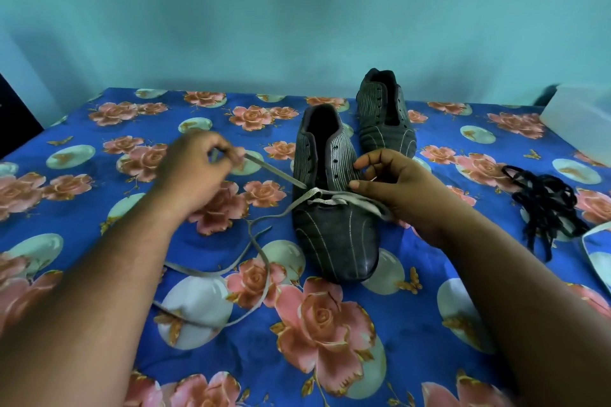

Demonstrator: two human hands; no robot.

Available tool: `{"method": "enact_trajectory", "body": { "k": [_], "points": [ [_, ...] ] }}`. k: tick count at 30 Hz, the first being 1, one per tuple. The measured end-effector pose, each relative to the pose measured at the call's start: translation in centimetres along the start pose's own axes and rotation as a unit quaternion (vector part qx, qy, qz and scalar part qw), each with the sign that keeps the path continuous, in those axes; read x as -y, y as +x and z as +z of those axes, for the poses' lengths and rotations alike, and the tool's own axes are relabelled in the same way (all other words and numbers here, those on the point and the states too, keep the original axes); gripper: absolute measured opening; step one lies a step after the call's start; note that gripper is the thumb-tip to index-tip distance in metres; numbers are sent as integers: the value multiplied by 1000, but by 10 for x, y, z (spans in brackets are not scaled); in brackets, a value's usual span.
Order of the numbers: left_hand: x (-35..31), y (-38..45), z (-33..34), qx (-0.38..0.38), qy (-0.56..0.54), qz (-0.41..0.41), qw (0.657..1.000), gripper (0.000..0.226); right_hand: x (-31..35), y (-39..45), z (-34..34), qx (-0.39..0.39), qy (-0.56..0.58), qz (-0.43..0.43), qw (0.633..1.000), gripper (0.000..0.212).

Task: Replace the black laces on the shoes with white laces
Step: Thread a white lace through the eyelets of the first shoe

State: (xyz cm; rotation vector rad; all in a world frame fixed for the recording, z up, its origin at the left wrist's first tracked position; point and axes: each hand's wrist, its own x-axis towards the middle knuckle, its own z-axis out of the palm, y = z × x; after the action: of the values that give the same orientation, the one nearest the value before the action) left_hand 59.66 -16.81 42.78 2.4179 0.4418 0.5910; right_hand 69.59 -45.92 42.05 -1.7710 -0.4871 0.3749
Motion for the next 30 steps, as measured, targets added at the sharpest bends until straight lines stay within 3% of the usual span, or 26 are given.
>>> {"method": "enact_trajectory", "body": {
  "k": [4,7,9,11,13,16,21,25,28,30],
  "points": [
    [36,16,-18,-146,120,-132,973,30,1,-1,0,6,10,2,1000,25],
    [33,18,-9,-172,167,-91,967,35,1,-1,1,1,13,-2,1000,25],
    [14,11,0,-95,70,37,992,42,1,-1,1,3,11,-2,1000,25],
    [-10,-4,9,46,-85,129,987,46,0,0,1,3,11,-4,1000,24],
    [-23,-15,19,151,-132,166,966,49,-2,0,4,-9,7,-12,1000,22],
    [-30,-22,24,196,-136,185,953,42,-4,1,10,-34,-25,-25,999,36],
    [-34,-22,7,198,-233,44,951,30,-5,1,14,-54,-82,-39,994,39],
    [-5,-7,-11,178,-197,-86,960,21,-3,-1,13,-50,-87,-35,994,43],
    [15,4,-13,93,-137,-113,980,22,-1,-3,13,-50,-89,-39,994,43],
    [14,4,-10,75,-98,-122,985,24,0,-3,13,-49,-92,-40,994,42]
  ]
}}
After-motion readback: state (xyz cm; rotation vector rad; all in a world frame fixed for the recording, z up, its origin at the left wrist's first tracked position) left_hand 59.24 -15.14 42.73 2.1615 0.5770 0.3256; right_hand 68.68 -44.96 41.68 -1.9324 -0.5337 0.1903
